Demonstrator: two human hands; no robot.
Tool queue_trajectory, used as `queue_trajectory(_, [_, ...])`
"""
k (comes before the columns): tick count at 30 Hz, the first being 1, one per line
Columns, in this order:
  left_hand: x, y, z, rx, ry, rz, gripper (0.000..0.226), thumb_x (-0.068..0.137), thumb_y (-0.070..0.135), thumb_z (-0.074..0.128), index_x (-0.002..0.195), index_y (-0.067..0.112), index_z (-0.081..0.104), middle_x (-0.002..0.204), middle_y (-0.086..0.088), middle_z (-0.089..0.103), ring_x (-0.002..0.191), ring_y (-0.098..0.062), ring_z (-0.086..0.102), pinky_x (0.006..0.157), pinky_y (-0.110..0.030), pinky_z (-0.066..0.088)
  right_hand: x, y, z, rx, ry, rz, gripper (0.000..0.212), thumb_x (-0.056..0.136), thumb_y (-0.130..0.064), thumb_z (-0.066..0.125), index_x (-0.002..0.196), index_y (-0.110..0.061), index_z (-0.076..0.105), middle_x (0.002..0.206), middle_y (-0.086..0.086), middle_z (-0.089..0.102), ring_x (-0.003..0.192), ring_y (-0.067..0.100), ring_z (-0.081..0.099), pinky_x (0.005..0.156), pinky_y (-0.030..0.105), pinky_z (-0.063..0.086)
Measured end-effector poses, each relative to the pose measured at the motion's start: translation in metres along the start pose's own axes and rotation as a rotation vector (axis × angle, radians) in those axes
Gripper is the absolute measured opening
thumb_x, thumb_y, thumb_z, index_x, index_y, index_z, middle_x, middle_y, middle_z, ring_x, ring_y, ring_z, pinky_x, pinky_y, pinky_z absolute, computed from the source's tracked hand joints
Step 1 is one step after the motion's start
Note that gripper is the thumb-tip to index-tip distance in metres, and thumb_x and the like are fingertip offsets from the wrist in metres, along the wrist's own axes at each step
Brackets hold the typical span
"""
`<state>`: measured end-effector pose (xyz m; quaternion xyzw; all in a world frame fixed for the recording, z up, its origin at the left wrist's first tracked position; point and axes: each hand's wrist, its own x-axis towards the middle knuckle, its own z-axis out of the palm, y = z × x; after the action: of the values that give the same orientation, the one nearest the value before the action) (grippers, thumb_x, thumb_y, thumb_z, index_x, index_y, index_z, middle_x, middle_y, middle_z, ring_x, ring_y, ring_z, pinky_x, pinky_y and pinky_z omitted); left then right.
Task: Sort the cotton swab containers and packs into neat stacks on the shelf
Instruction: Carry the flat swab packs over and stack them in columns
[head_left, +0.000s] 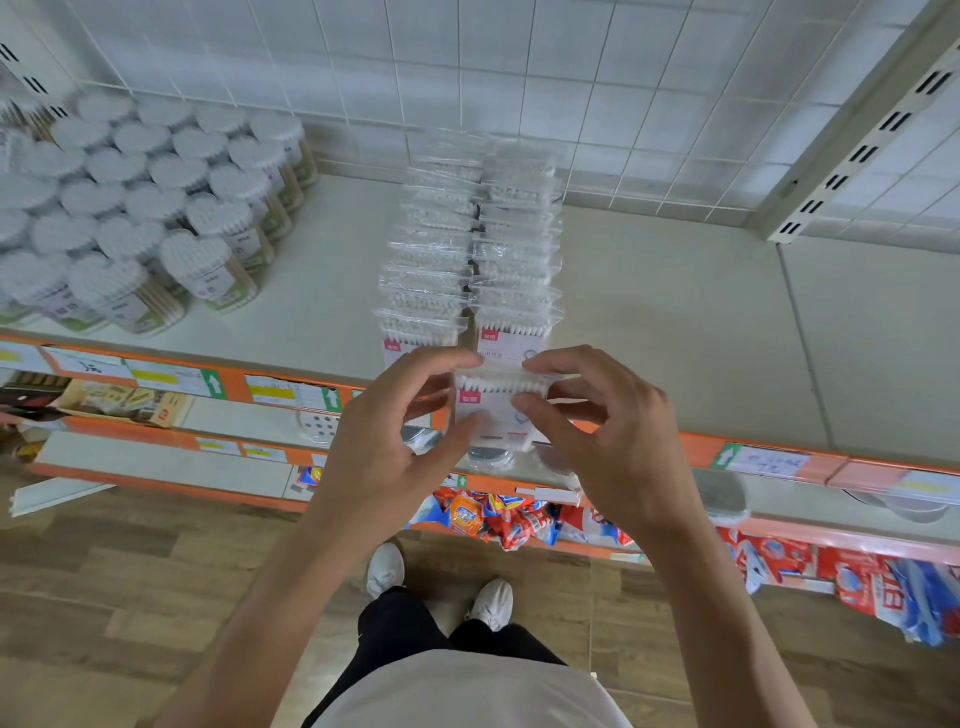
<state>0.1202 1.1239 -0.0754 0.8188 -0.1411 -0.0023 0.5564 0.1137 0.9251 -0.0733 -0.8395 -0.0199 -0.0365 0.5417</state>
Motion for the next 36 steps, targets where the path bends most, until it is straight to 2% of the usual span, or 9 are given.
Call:
queue_trajectory(4, [0.005, -0.005, -0.012, 0.122, 0.008, 0.032, 0.046, 0.089, 0.005, 0.073, 0.13, 0.022, 0.059, 0.127, 0.012, 0.064, 0.122, -0.005, 0.059, 0.103, -0.022, 0.047, 0.006, 0.007, -0.011, -0.082, 0.027, -0.04, 0.018, 0.089, -0.021, 0.076, 0.104, -0.026, 0.07, 0.105, -0.018, 0.069, 0.092, -0.005, 0.068, 0.077, 0.011, 0.053])
queue_trajectory(7, [0.011, -0.009, -0.02, 0.303, 0.004, 0.089, 0.046, 0.091, 0.011, 0.07, 0.133, 0.023, 0.058, 0.132, 0.014, 0.06, 0.124, 0.002, 0.054, 0.105, -0.023, 0.045, 0.017, 0.013, -0.016, -0.128, 0.057, -0.064, 0.019, 0.089, -0.02, 0.076, 0.106, -0.024, 0.07, 0.106, -0.013, 0.07, 0.092, -0.005, 0.068, 0.079, 0.01, 0.052])
queue_trajectory(11, [0.015, -0.011, -0.022, 0.422, 0.009, 0.145, 0.048, 0.09, 0.009, 0.071, 0.134, 0.022, 0.057, 0.129, 0.018, 0.056, 0.118, 0.021, 0.042, 0.101, -0.006, 0.034, 0.037, 0.021, -0.012, -0.152, 0.102, -0.071, 0.018, 0.09, -0.018, 0.075, 0.107, -0.02, 0.07, 0.105, -0.009, 0.07, 0.093, -0.007, 0.066, 0.078, 0.008, 0.051])
queue_trajectory(14, [0.014, -0.014, -0.02, 0.423, 0.002, 0.136, 0.047, 0.091, 0.011, 0.07, 0.134, 0.023, 0.057, 0.13, 0.015, 0.057, 0.117, 0.021, 0.042, 0.099, -0.004, 0.033, 0.046, 0.029, 0.001, -0.119, 0.145, -0.077, 0.016, 0.091, -0.016, 0.073, 0.106, -0.019, 0.07, 0.107, -0.006, 0.065, 0.093, -0.006, 0.066, 0.077, 0.007, 0.05])
queue_trajectory(19, [0.005, -0.019, -0.018, 0.412, -0.013, 0.097, 0.046, 0.091, 0.012, 0.071, 0.134, 0.023, 0.057, 0.128, 0.013, 0.059, 0.114, 0.023, 0.043, 0.095, -0.001, 0.033, 0.045, 0.042, 0.012, -0.129, 0.201, -0.092, 0.016, 0.091, -0.018, 0.073, 0.107, -0.018, 0.071, 0.109, -0.005, 0.058, 0.09, 0.001, 0.068, 0.078, 0.012, 0.054])
queue_trajectory(26, [-0.004, -0.024, -0.019, 0.403, -0.009, 0.052, 0.047, 0.092, 0.014, 0.069, 0.136, 0.025, 0.055, 0.133, 0.016, 0.059, 0.123, 0.008, 0.05, 0.102, -0.01, 0.038, 0.041, 0.051, 0.019, -0.203, 0.182, -0.117, 0.019, 0.09, -0.02, 0.075, 0.109, -0.019, 0.072, 0.11, -0.004, 0.058, 0.087, 0.005, 0.068, 0.082, 0.027, 0.058])
queue_trajectory(31, [-0.008, -0.026, -0.018, 0.415, -0.016, 0.039, 0.047, 0.092, 0.015, 0.069, 0.135, 0.026, 0.055, 0.133, 0.019, 0.058, 0.123, 0.008, 0.05, 0.102, -0.012, 0.039, 0.04, 0.048, 0.021, -0.171, 0.206, -0.095, 0.03, 0.089, -0.023, 0.076, 0.115, -0.02, 0.063, 0.109, -0.007, 0.056, 0.085, -0.003, 0.066, 0.075, 0.02, 0.057])
queue_trajectory(36, [-0.013, -0.028, -0.012, 0.404, -0.027, 0.022, 0.047, 0.091, 0.013, 0.069, 0.135, 0.024, 0.056, 0.131, 0.018, 0.059, 0.121, 0.012, 0.049, 0.102, -0.011, 0.037, 0.039, 0.046, 0.018, -0.187, 0.195, -0.063, 0.039, 0.088, -0.031, 0.076, 0.12, -0.02, 0.057, 0.11, -0.006, 0.057, 0.085, 0.001, 0.065, 0.07, 0.018, 0.056])
